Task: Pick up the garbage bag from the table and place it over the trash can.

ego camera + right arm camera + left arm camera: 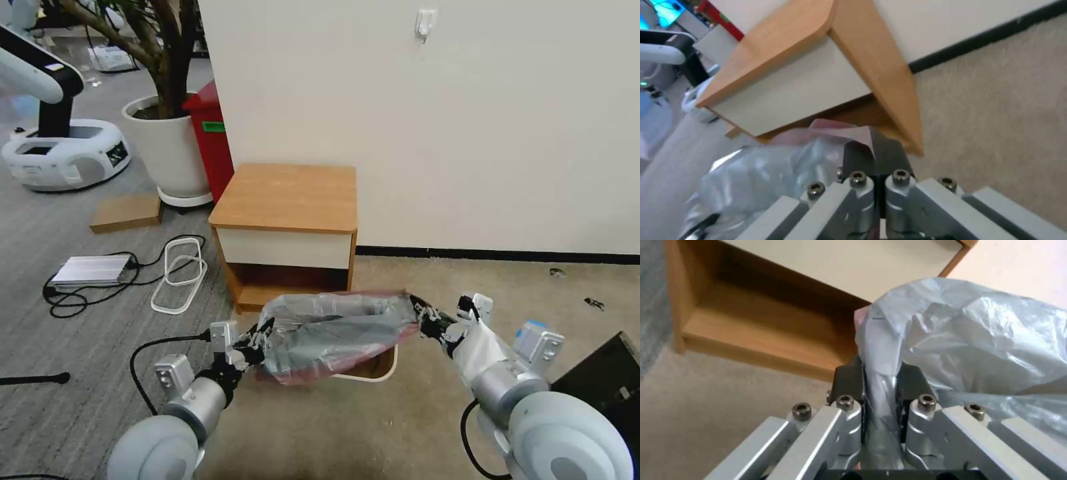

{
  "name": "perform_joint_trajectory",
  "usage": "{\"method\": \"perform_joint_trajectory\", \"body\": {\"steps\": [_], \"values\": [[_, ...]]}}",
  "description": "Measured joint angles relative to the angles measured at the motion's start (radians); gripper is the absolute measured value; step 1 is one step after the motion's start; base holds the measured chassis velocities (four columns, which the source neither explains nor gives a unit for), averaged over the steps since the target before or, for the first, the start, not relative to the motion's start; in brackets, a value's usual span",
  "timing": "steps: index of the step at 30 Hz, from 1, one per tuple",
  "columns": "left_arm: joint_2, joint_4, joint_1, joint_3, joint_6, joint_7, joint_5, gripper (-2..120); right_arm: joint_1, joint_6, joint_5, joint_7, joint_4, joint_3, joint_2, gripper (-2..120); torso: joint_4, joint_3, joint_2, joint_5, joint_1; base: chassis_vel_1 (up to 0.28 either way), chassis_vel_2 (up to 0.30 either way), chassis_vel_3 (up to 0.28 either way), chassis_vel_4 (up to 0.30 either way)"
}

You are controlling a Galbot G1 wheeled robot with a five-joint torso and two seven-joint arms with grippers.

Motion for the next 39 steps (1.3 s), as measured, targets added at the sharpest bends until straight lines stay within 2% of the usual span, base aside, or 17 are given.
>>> {"method": "perform_joint_trajectory", "body": {"steps": [4, 7, 11, 13, 14, 16, 17, 18, 19, 20, 22, 25, 27, 30, 36, 39], "values": [[-0.003, 0.006, -0.013, -0.007, 0.019, -0.018, -0.070, 9, 0.000, 0.012, 0.030, -0.019, 0.009, 0.010, 0.005, 5, 0.0000, 0.000, 0.000, 0.0000, 0.000, 0.000, 0.000, 0.000, 0.000], [-0.004, 0.011, -0.018, -0.011, 0.020, -0.027, -0.084, 9, -0.010, 0.038, 0.033, -0.040, 0.019, 0.015, 0.017, 22, 0.0001, 0.000, 0.000, -0.0001, 0.000, 0.000, 0.000, 0.000, 0.000], [-0.007, 0.013, -0.022, -0.013, 0.020, -0.044, -0.086, 9, -0.035, 0.049, 0.032, -0.041, 0.020, 0.023, 0.041, 30, 0.0000, 0.000, 0.000, -0.0001, 0.000, 0.000, 0.000, 0.000, 0.000], [-0.010, 0.016, -0.027, -0.013, 0.011, -0.068, -0.083, 9, -0.059, 0.071, 0.024, -0.041, 0.020, 0.026, 0.070, 40, 0.0000, 0.000, 0.000, -0.0001, 0.000, 0.000, 0.000, 0.000, 0.000], [-0.010, 0.016, -0.027, -0.013, 0.011, -0.068, -0.083, 9, -0.059, 0.071, 0.024, -0.041, 0.020, 0.026, 0.070, 40, 0.0000, 0.000, 0.000, -0.0001, 0.000, 0.000, 0.000, 0.000, 0.000], [-0.015, 0.016, -0.030, -0.011, -0.002, -0.091, -0.082, 9, -0.076, 0.112, -0.008, -0.041, 0.020, 0.015, 0.111, 50, 0.0000, 0.000, 0.000, -0.0001, 0.000, 0.000, 0.000, 0.000, 0.000], [-0.015, 0.016, -0.030, -0.011, -0.002, -0.091, -0.082, 9, -0.076, 0.112, -0.008, -0.041, 0.020, 0.015, 0.111, 50, 0.0000, 0.000, 0.000, -0.0001, 0.000, 0.000, 0.000, 0.000, 0.000], [-0.017, 0.013, -0.030, -0.010, -0.006, -0.100, -0.081, 9, -0.083, 0.139, -0.018, -0.042, 0.020, 0.005, 0.136, 57, 0.0000, 0.000, 0.000, -0.0001, 0.000, 0.000, 0.000, 0.000, 0.000], [-0.018, 0.012, -0.030, -0.010, -0.007, -0.102, -0.081, 9, -0.086, 0.152, -0.022, -0.043, 0.020, 0.000, 0.149, 59, 0.0001, 0.000, 0.000, -0.0002, 0.000, 0.000, 0.000, 0.000, 0.000], [-0.020, 0.006, -0.028, -0.013, -0.008, -0.105, -0.081, 9, -0.100, 0.185, -0.048, -0.058, 0.020, -0.015, 0.187, 67, 0.0001, 0.000, 0.000, -0.0001, 0.000, 0.000, 0.000, 0.000, 0.000], [-0.022, 0.003, -0.027, -0.016, -0.009, -0.107, -0.081, 9, -0.110, 0.201, -0.069, -0.072, 0.020, -0.026, 0.212, 70, 0.0000, 0.000, 0.000, -0.0001, 0.000, 0.000, 0.000, 0.000, 0.000], [-0.031, -0.006, -0.026, -0.024, -0.011, -0.112, -0.082, 9, -0.118, 0.219, -0.093, -0.092, 0.020, -0.059, 0.265, 87, 0.0001, 0.000, 0.000, -0.0001, 0.000, 0.000, 0.000, 0.000, 0.000], [-0.033, -0.007, -0.025, -0.025, -0.011, -0.115, -0.083, 9, -0.118, 0.219, -0.098, -0.097, 0.020, -0.063, 0.275, 89, 0.0001, 0.000, 0.000, -0.0001, 0.000, 0.000, 0.000, 0.000, 0.000], [-0.039, -0.012, -0.022, -0.030, -0.012, -0.123, -0.084, 9, -0.118, 0.224, -0.126, -0.131, 0.020, -0.076, 0.297, 99, 0.0001, 0.000, 0.000, -0.0001, 0.000, 0.000, 0.000, 0.000, 0.000], [-0.047, -0.013, -0.022, -0.036, -0.014, -0.134, -0.084, 9, -0.114, 0.228, -0.181, -0.169, 0.018, -0.114, 0.326, 100, 0.0001, 0.000, 0.000, -0.0001, 0.000, 0.000, 0.000, 0.000, 0.000], [-0.050, -0.014, -0.022, -0.036, -0.015, -0.138, -0.084, 9, -0.108, 0.242, -0.266, -0.198, -0.014, -0.150, 0.344, 99, 0.0001, 0.000, 0.000, -0.0001, 0.000, 0.000, 0.000, 0.000, 0.000]]}}
